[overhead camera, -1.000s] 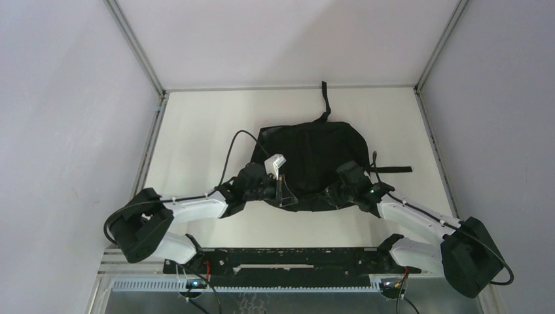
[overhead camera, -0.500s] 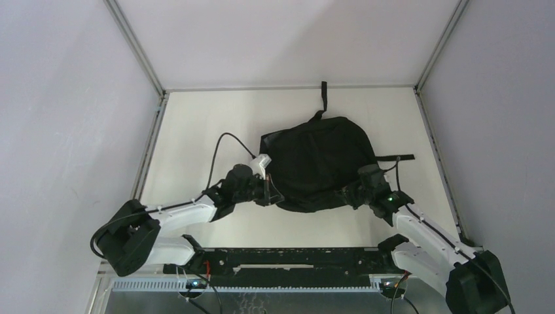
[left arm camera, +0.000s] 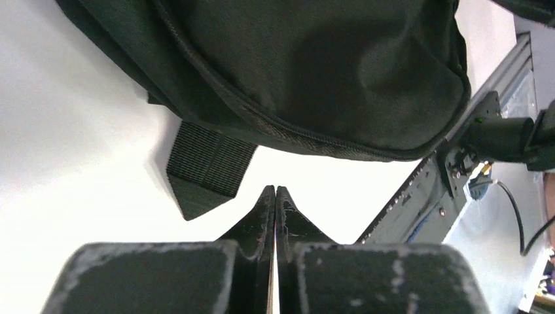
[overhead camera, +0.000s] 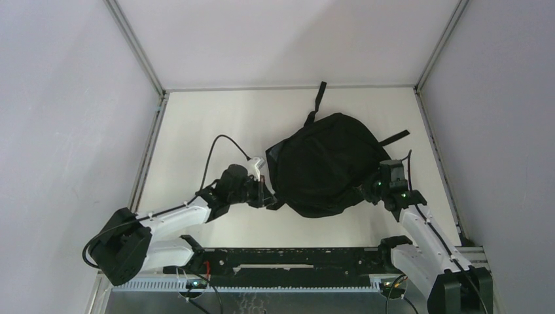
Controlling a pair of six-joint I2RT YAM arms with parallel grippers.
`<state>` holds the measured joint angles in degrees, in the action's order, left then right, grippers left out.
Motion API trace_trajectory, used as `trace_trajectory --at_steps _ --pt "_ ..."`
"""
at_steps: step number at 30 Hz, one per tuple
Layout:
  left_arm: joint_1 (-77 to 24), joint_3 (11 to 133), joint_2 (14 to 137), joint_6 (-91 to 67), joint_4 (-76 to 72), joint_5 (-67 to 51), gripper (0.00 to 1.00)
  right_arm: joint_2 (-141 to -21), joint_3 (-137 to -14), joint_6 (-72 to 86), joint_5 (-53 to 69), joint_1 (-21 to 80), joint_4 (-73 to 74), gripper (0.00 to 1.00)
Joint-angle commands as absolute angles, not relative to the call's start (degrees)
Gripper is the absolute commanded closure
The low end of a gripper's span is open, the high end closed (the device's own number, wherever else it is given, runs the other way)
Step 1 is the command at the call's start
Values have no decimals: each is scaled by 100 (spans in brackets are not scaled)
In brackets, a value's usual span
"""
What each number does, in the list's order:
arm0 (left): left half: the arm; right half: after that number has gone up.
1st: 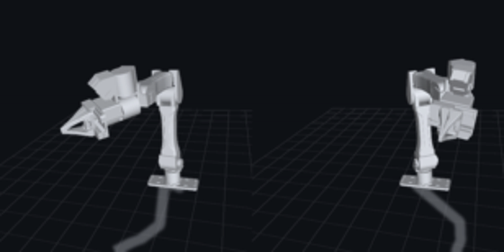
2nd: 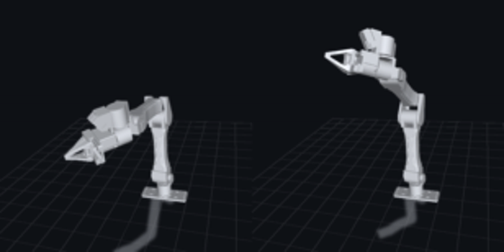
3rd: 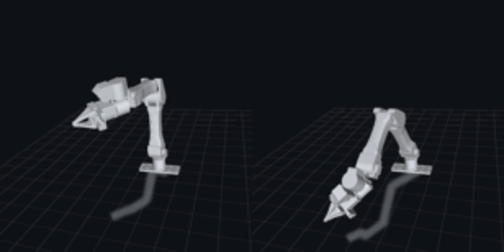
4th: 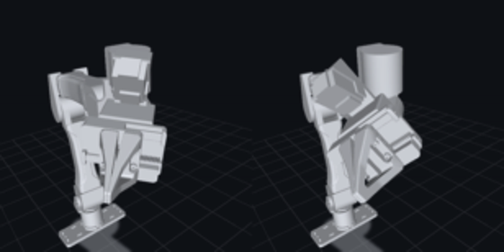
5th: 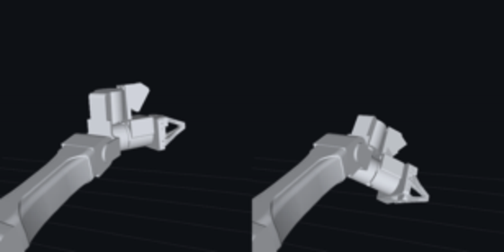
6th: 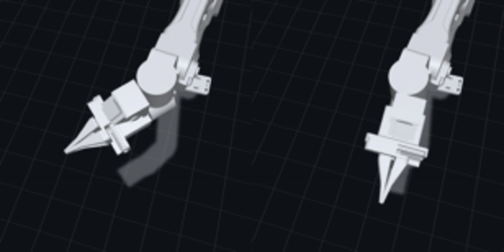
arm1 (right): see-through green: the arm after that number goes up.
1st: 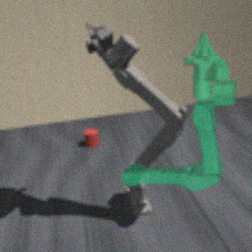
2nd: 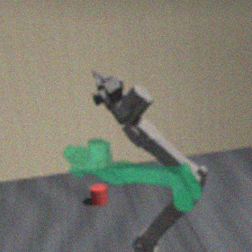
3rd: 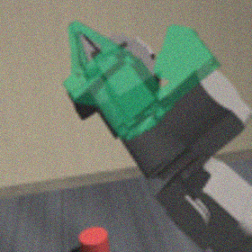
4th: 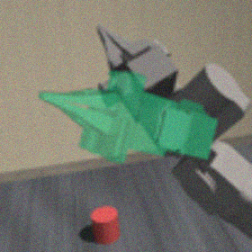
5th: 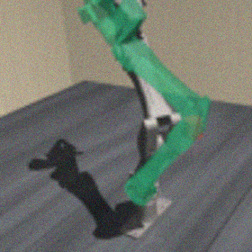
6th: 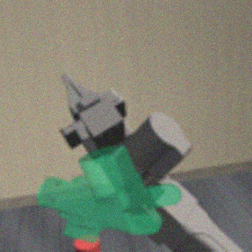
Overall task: Pack the student bag
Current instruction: Adjust the student bag at the center of the board.
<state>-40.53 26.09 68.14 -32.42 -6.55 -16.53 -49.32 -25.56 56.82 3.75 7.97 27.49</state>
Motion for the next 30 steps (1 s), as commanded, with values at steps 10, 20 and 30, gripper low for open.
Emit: trace_trajectory --at_steps 10,20,30 --pt "-4953 3636 7860 -3125 -518 -2251 76 -3726 -3029 3913 166 2226 2956 42" --pt "-4561 4078 8396 -3526 -968 -1896 68 -3884 -3098 2032 -1958 5257 1828 30" --pt "-4056 4781 8626 -3539 -845 -1979 68 -4718 -3050 448 -1798 5732 753 24"
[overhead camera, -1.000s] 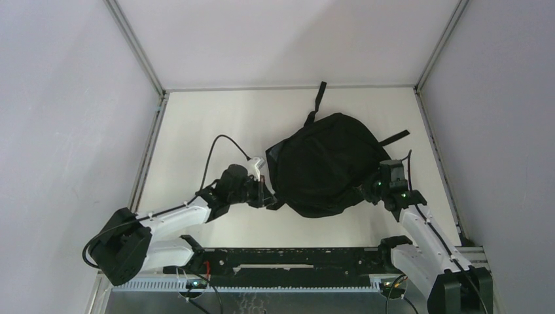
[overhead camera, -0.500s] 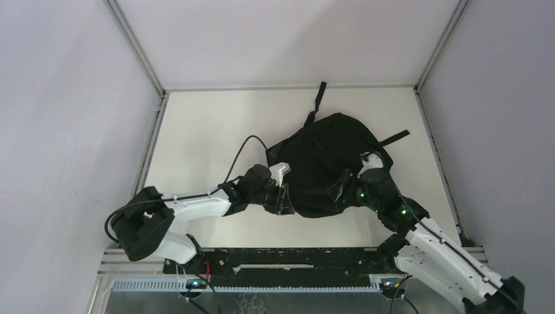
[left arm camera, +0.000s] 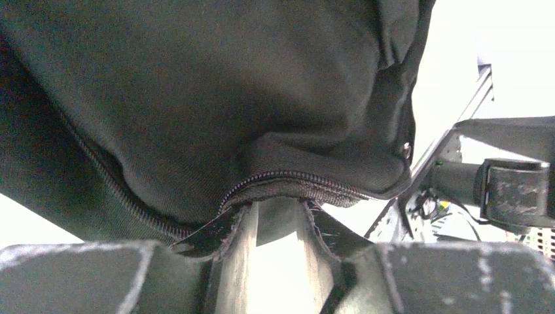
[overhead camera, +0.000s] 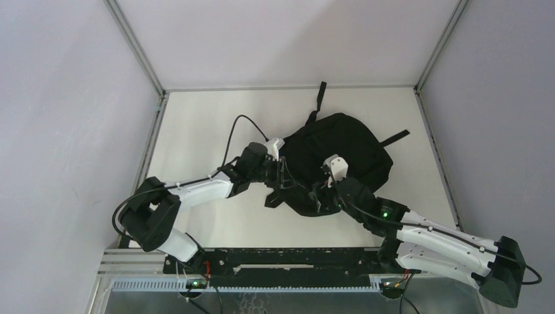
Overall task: Pack the student bag
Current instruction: Adjust the student bag at the center of the board.
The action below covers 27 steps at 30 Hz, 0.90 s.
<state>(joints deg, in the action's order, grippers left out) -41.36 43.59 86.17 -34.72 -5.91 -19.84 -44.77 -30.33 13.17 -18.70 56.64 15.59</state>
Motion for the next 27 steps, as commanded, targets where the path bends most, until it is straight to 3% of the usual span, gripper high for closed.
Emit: trace_trajectory --at_steps 1,7,9,12,14,15,27 --pt "-4057 4820 8637 -3549 -858 -1978 68 -4843 -3050 400 -1721 5738 667 24" --pt "-4047 4937 8806 -3627 -979 -2014 68 -5759 -3062 253 -1615 5731 -31 26" --pt "-4044 4956 8832 -3671 -1008 -2016 68 -5988 -3095 347 -1738 5667 -327 33" --pt "-4032 4921 8736 -3708 -1045 -2029 68 -6129 -3133 700 -1809 5345 -494 66" --pt "-4034 4857 8590 -3704 -1041 -2038 68 -6099 -3133 901 -1430 4936 -519 97" --pt "-4034 4813 8508 -3694 -1015 -2051 68 -6046 -3133 1083 -1311 4786 -493 100" --pt "-4180 3779 7314 -2988 -989 -2189 54 -4978 -2919 2641 -354 3687 -568 100"
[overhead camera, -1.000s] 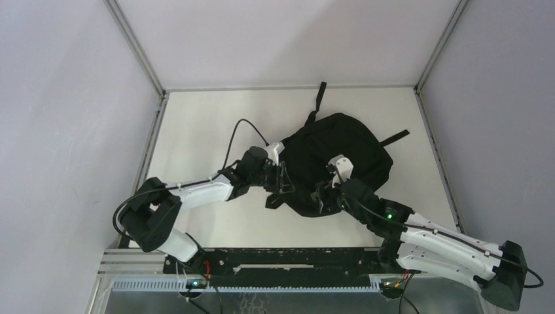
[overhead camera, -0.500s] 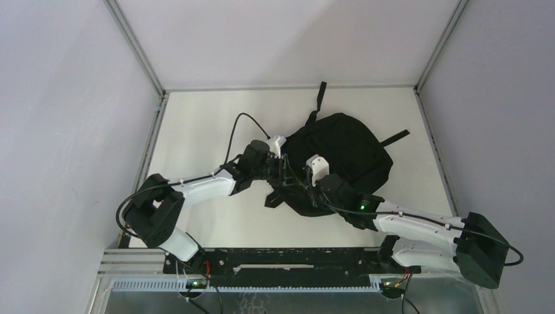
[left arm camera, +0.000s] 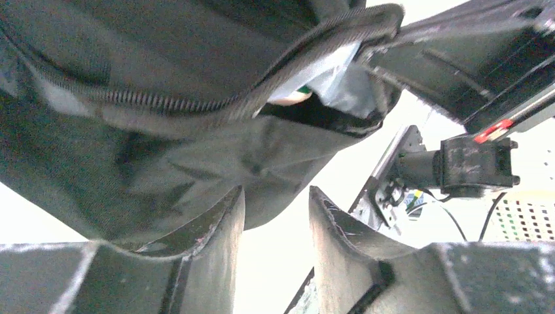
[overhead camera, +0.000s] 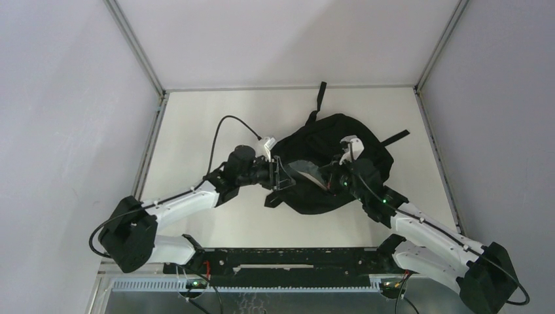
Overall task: Pack the student bag
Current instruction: Adjust the student bag at the center of the board.
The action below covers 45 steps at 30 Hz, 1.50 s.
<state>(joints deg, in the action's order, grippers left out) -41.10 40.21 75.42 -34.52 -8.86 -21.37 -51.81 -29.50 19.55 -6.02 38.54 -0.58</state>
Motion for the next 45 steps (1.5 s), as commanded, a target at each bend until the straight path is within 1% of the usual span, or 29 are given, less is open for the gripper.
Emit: trace_trajectory --at_steps 1,7,12,15,16,17,18,24,31,34,37,39,41,43,44,45 --pt "-4196 3750 7298 -2898 -966 -2180 54 -4942 -2887 2747 -323 3626 -590 100" --pt "-4364 3893 7666 -2515 -882 -1862 53 -4927 -2786 2999 -174 3463 -679 100" --pt "-4549 4199 8092 -1988 -852 -1062 52 -4986 -2745 3105 -143 3472 -668 100" --pt "-4665 4362 8261 -1488 -813 -540 48 -4952 -2734 3120 -134 3472 -651 100" --pt "-4699 4440 8319 -1399 -737 -307 36 -4954 -2733 3128 -132 3472 -655 100" --pt "-4717 4511 8390 -1339 -692 -54 30 -4954 -2733 3136 -132 3472 -651 100" --pt "-4719 4606 8462 -1273 -623 -22 29 -4955 -2733 3145 -132 3469 -650 100" --pt "-4740 5074 9003 -1054 -436 -43 29 -5010 -2733 3199 -110 3479 -680 100" --pt "-4807 5466 9633 -762 -307 -659 31 -5088 -2733 3256 -70 3480 -712 100" --pt "-4815 5521 9763 -747 -241 -822 37 -5092 -2733 3277 -103 3480 -683 100" --pt "-4815 5553 9852 -747 -157 -901 48 -5103 -2733 3291 -139 3480 -668 100" --pt "-4810 5557 9885 -754 -115 -881 60 -5112 -2733 3298 -144 3480 -668 100" --pt "-4812 5570 9878 -756 -89 -893 74 -5131 -2726 3310 -141 3480 -681 100" --pt "-4812 5567 9879 -760 -73 -980 93 -5141 -2708 3336 -147 3478 -694 100" --pt "-4816 5568 9872 -776 -52 -990 99 -5142 -2699 3348 -148 3480 -698 100" --pt "-4816 5568 9861 -795 -43 -995 100 -5133 -2692 3355 -154 3480 -695 100"
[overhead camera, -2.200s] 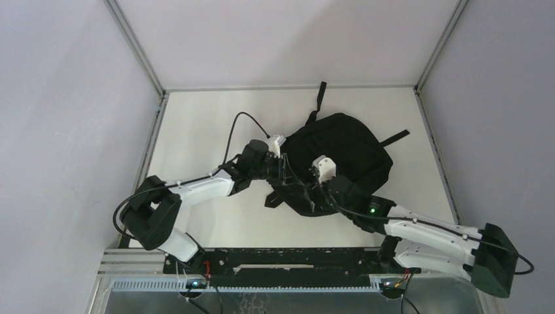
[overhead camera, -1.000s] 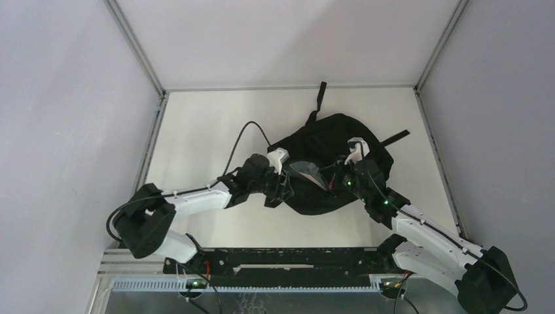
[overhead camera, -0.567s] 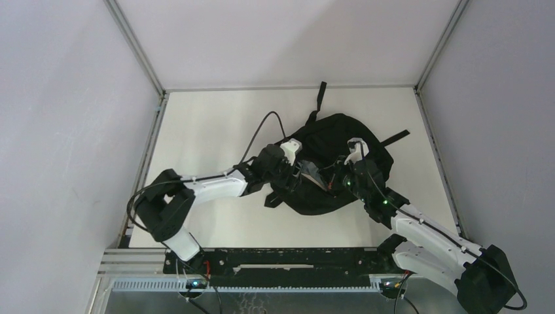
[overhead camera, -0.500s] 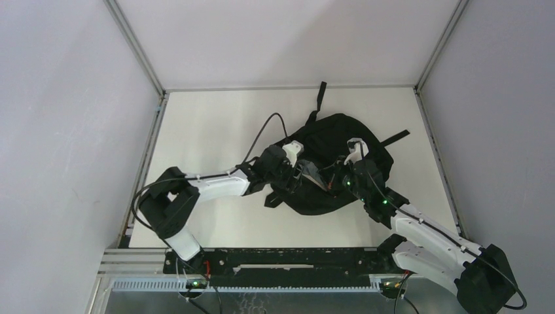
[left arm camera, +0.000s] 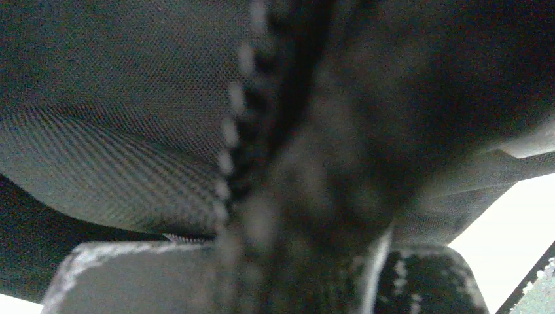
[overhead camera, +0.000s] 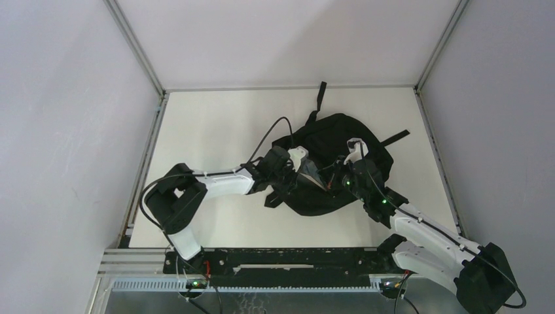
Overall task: Pack the student bag
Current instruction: Adjust the student bag at the center of the board.
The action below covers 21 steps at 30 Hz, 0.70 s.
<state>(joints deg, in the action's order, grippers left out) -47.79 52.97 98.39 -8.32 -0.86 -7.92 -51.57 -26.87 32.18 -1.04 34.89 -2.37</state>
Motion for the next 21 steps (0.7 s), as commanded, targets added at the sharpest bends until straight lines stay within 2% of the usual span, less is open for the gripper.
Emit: trace_trajectory --at_steps 1,5,14,19,21 --pt "-4816 5565 9835 -818 -43 -971 100 -5132 -2691 3362 -158 3476 -690 100" --pt "-4814 5398 9466 -1017 164 -784 100 -5095 -2681 3394 -192 3477 -622 100" --pt "-4949 4066 7756 -1406 80 -684 100 -5009 -2657 3584 -362 3517 -636 100" --pt "-5096 3407 7047 -1690 26 -738 100 -5291 -2640 3630 -456 3852 -1023 100" --pt "-5114 3252 6898 -1822 26 -772 97 -5444 -2642 3622 -609 4077 -1128 100"
